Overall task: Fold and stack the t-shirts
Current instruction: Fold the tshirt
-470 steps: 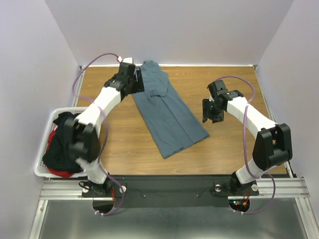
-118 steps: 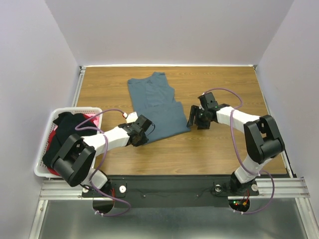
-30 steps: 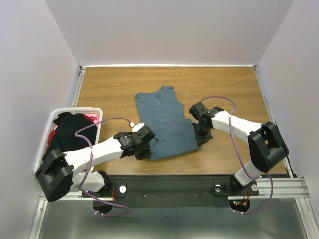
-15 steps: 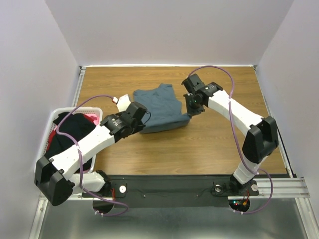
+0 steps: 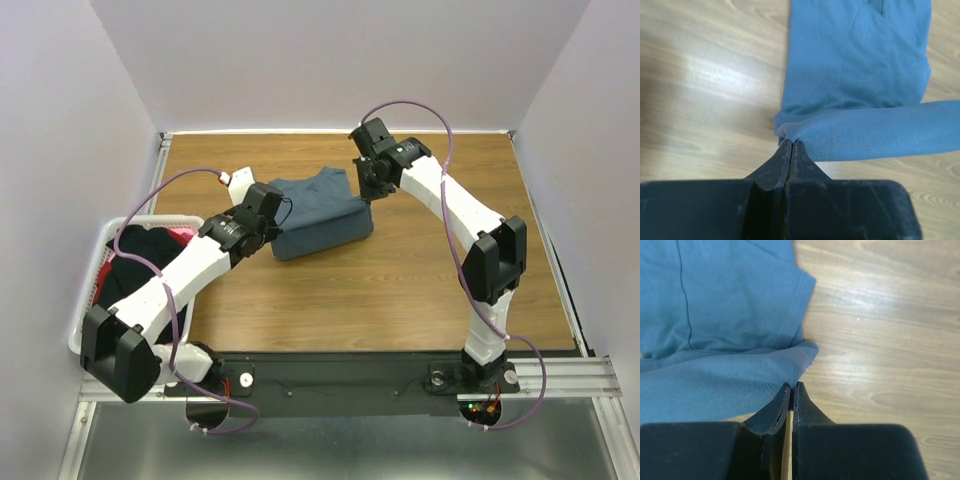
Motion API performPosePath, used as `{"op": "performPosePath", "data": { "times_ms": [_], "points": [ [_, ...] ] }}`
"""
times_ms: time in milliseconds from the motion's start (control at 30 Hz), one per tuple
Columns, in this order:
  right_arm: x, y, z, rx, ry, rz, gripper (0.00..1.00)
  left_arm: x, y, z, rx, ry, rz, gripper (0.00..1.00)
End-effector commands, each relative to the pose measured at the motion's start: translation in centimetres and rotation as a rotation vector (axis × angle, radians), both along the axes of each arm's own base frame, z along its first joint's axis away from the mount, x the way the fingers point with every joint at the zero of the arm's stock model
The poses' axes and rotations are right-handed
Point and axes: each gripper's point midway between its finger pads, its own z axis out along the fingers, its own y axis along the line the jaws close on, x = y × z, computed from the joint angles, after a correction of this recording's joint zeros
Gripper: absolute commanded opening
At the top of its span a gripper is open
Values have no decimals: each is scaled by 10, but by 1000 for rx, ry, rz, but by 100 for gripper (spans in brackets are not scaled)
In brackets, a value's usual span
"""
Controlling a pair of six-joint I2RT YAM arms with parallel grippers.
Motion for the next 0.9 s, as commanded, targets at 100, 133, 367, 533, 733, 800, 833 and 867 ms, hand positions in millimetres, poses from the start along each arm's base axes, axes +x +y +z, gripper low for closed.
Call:
{"op": "performPosePath", "data": {
  "times_ms": [100, 133, 367, 533, 733, 800, 833, 867],
  "points": [
    [23, -6, 12, -51, -65, -21, 1, 35, 14, 29, 34, -118, 29, 0],
    [25, -7, 13, -54, -70, -28, 1, 37, 15, 29, 33, -121, 28, 0],
    [40, -6, 10, -52, -79, -42, 1, 55, 16, 27, 53, -140, 24, 0],
    [46, -4, -1, -47, -60, -47, 1, 68, 24, 24, 69, -150, 34, 0],
    [56, -3, -6, -45, -63, -59, 1, 84, 24, 15, 92, -148, 11, 0],
    [59, -1, -11, -44, -57, -60, 1, 89, 25, 17, 99, -159, 9, 0],
    [61, -2, -10, -42, -60, -62, 1, 92, 25, 15, 103, -155, 6, 0],
    [63, -2, -12, -44, -59, -66, 1, 94, 26, 14, 105, -156, 8, 0]
  ]
}}
